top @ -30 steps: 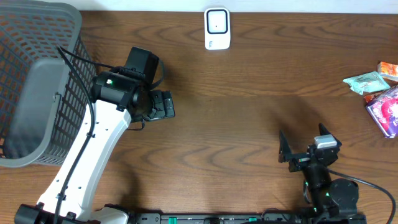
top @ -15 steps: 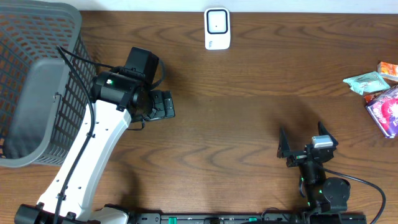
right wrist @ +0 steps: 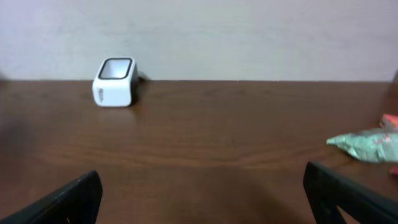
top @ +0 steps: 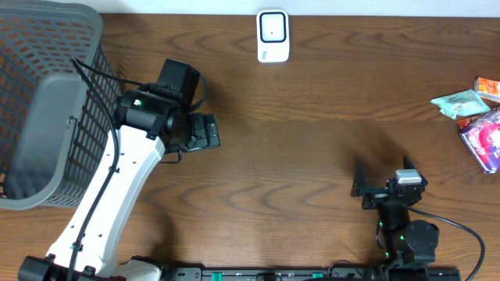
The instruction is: Scan the item barcode
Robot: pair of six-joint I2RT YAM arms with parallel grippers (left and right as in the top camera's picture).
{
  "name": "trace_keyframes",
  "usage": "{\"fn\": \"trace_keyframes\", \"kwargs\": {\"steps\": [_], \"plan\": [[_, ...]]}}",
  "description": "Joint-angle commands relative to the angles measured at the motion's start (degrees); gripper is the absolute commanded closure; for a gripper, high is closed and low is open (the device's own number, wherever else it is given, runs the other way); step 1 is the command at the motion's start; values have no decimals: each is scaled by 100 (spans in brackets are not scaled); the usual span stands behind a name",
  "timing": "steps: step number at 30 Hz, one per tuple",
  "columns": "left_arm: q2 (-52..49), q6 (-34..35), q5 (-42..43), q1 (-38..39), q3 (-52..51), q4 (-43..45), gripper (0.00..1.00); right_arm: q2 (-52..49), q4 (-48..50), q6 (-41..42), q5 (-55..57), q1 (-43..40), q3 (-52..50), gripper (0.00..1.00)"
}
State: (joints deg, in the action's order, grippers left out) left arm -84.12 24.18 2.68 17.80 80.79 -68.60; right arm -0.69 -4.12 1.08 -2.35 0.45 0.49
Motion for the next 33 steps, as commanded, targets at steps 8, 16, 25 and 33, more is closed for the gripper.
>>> {"fn": "trace_keyframes", "kwargs": {"steps": [8, 16, 25, 33], "plan": [[-9, -33, -50, 15, -13, -17, 2, 39, -39, 273, 212, -90, -17, 1], [-9, -33, -50, 15, -13, -17, 2, 39, -42, 138, 201, -90, -17, 1], [-9, -33, -52, 15, -13, -17, 2, 37, -24, 74, 199, -90, -17, 1], [-9, -33, -52, 15, -13, -17, 2, 37, -22, 74, 199, -90, -17, 1]]}}
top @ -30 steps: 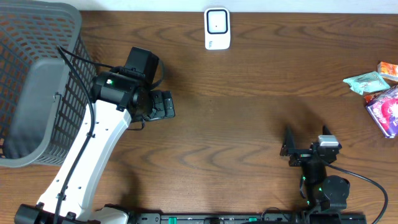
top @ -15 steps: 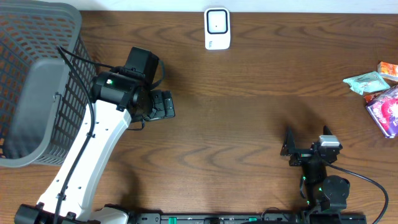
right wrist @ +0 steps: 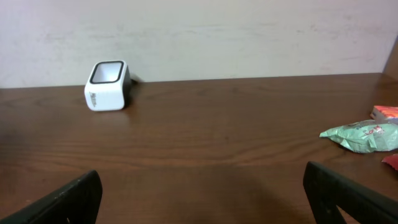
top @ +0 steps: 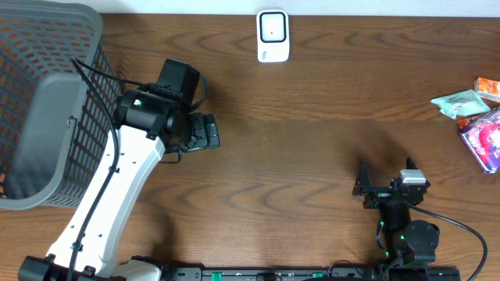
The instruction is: Scan the item barcode
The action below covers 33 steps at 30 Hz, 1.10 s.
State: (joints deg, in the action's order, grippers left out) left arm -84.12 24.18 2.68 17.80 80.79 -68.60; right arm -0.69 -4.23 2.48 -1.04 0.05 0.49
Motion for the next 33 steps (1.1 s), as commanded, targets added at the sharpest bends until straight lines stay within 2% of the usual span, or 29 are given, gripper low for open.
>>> {"fn": "trace_keyframes", "kwargs": {"steps": [1, 22, 30, 33], "plan": [[-9, -33, -50, 15, -13, -17, 2, 37, -11, -66, 68, -50, -17, 1], [-9, -146, -76, 15, -13, -101, 2, 37, -11, -66, 68, -50, -17, 1], [-15, -358, -643, 11, -31, -549, 2, 37, -11, -66, 68, -50, -17, 1], [166, -358, -811, 11, -229, -374, 2, 37, -11, -66, 68, -50, -17, 1]]}}
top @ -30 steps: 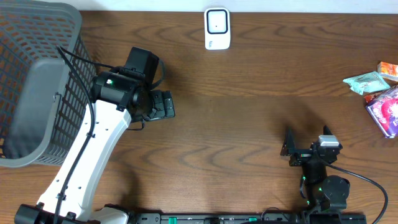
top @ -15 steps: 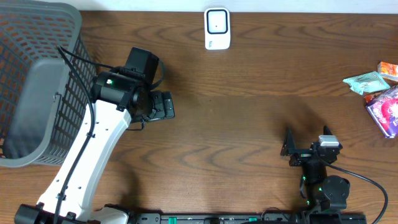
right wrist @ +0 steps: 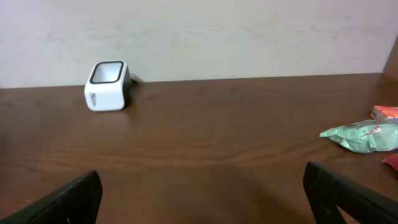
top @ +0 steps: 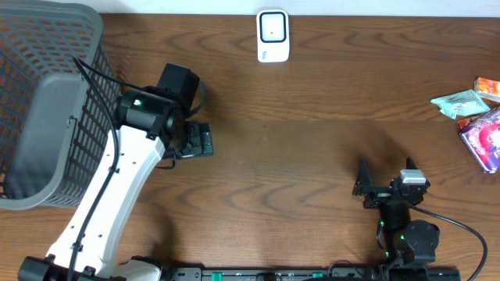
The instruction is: Scan the item barcode
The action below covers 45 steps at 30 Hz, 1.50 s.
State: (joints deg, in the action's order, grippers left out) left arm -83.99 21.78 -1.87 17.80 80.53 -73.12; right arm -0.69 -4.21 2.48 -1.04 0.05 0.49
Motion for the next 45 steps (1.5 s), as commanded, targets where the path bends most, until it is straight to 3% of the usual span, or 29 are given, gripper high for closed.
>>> {"fn": "trace_keyframes", "kwargs": {"steps": [1, 8, 17, 25, 31, 45], "plan": [[256, -118, -376, 11, -330, 247, 2, 37, -11, -66, 68, -50, -17, 1], [1537, -118, -374, -79, -1856, 1794, 2, 37, -13, -66, 68, -50, -17, 1], [3602, -173, -372, -999, -3989, 3449, 2, 37, -11, -66, 68, -50, -17, 1], [5519, -529, -369, -1316, -5696, 5003, 2, 37, -13, -66, 68, -50, -17, 1], [6745, -527, -369, -1421, -6157, 5180, 2, 37, -11, -66, 68, -50, -17, 1], [7656, -782, -125, -1421, -6791, 6443, 2, 37, -11, -66, 68, -50, -17, 1]]}}
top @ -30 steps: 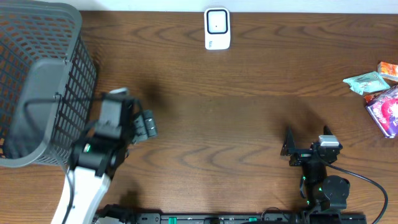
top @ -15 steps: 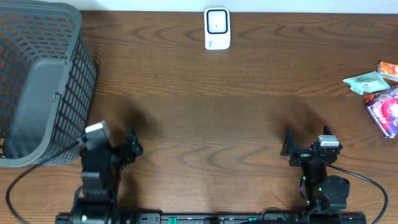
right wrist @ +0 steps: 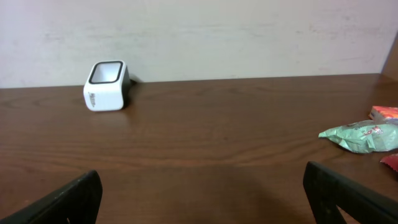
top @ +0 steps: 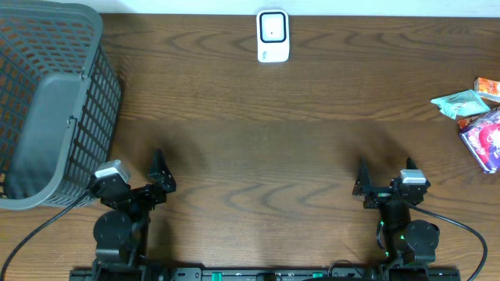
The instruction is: Scan the item barcode
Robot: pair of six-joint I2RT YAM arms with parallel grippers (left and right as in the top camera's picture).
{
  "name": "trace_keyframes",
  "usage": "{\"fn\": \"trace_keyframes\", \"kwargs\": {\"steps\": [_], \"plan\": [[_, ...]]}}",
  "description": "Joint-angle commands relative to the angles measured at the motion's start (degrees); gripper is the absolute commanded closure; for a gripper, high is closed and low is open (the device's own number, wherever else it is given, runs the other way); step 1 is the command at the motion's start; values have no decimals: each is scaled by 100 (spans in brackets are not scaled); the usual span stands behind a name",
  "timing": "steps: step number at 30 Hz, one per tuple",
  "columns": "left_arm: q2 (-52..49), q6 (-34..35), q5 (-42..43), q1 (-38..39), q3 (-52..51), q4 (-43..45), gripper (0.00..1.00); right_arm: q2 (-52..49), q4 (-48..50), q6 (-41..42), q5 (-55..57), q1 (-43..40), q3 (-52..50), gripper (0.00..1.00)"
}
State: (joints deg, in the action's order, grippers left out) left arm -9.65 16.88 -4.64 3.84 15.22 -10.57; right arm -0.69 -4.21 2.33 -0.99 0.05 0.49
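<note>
The white barcode scanner point(top: 273, 35) stands at the table's far edge, its window facing up; it also shows at the upper left of the right wrist view point(right wrist: 107, 85). The packaged items lie at the far right: a green packet point(top: 461, 101) point(right wrist: 357, 137), an orange box point(top: 488, 87) and a purple pouch point(top: 484, 140). My right gripper point(top: 384, 175) point(right wrist: 202, 182) rests at the front right, open and holding nothing. My left gripper point(top: 137, 179) sits folded back at the front left, looking open and holding nothing.
A large grey mesh basket point(top: 94, 94) fills the left end of the table, close to the left arm. The table's back edge meets a pale wall point(right wrist: 249, 31) just behind the scanner.
The left arm, which reached out over the table beside the basket, is now folded back at the front left edge. The right arm, scanner and packets are unchanged.
The left arm reached out beside the basket with its gripper at left-middle, and the right gripper rested low at the front right, shifting slightly. The left gripper then sat a little nearer the basket. Now both arms are folded at the front edge.
</note>
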Motion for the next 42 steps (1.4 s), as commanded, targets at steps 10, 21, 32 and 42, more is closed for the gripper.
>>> {"fn": "trace_keyframes", "kwargs": {"steps": [10, 21, 32, 42], "plan": [[964, -466, 361, -31, -1189, 1239, 2, 37, -11, -50, 63, -50, -17, 1], [957, -1108, 855, -136, -1502, 1862, 2, 35, -11, -50, 63, -50, -17, 1], [957, -1344, 868, -468, -1502, 673, 2, 35, -11, -50, 63, -50, -17, 1], [960, -1821, 1001, -468, -1499, 671, 2, 35, -11, -50, 66, -50, -17, 1]]}}
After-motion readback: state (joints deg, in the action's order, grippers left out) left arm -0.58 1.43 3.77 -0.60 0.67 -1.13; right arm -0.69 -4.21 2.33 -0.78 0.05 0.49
